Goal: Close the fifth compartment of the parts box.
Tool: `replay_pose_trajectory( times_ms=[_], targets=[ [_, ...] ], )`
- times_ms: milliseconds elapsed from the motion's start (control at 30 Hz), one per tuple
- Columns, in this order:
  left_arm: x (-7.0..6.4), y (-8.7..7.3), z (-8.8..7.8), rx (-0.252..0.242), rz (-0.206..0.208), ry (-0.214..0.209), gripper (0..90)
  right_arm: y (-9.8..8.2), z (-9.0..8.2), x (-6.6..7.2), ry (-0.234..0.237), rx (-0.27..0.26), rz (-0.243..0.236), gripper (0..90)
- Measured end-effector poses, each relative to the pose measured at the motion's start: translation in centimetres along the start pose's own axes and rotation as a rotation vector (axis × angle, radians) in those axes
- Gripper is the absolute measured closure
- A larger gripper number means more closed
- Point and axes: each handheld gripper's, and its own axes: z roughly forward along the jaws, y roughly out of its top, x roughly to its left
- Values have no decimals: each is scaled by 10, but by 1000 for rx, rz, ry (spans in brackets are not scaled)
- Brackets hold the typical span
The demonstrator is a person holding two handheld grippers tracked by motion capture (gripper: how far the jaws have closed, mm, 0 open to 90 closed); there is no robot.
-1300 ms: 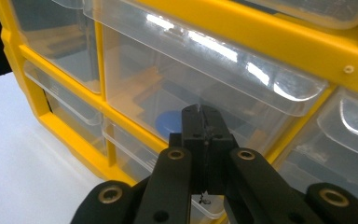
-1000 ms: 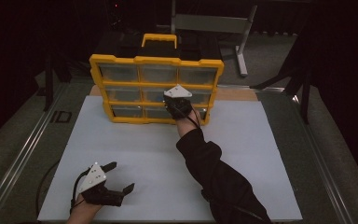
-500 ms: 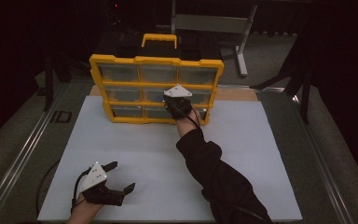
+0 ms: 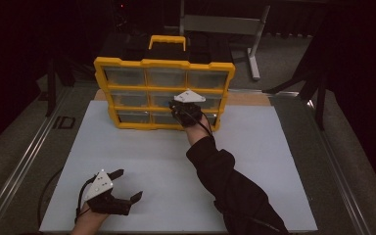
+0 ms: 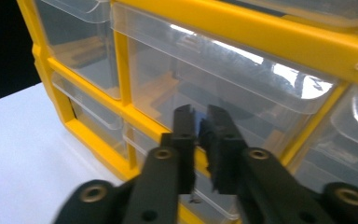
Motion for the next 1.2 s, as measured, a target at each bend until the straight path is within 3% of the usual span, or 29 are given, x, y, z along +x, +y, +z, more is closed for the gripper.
replay_pose_trajectory(
  times_ms=[167, 267, 467, 567, 733, 867, 1100, 1200],
  targets=[
    [0, 0, 0, 2, 2, 0, 0, -2, 0, 3, 21, 22, -3, 712],
    [0, 0, -1, 0, 4, 2, 0, -3, -2, 3, 23, 15, 21, 640],
    [-1, -1, -2, -4, 5, 1, 0, 1, -6, 5, 34, 10, 47, 436],
    [-1, -1, -3, -9, 0, -3, 0, 2, -7, 7, 57, 22, 62, 365],
    [-2, -1, -3, -8, 4, -4, 0, 1, -5, 11, 106, 58, 89, 148],
    [-1, -1, -3, -6, 4, -4, 0, 0, -6, 15, 111, 66, 85, 94],
    [-1, -1, -3, -5, 4, -4, 0, 0, -11, 16, 102, 60, 69, 93],
    [-1, -1, -3, -6, 2, -4, 0, -2, -11, 15, 121, 67, 65, 94]
  ],
)
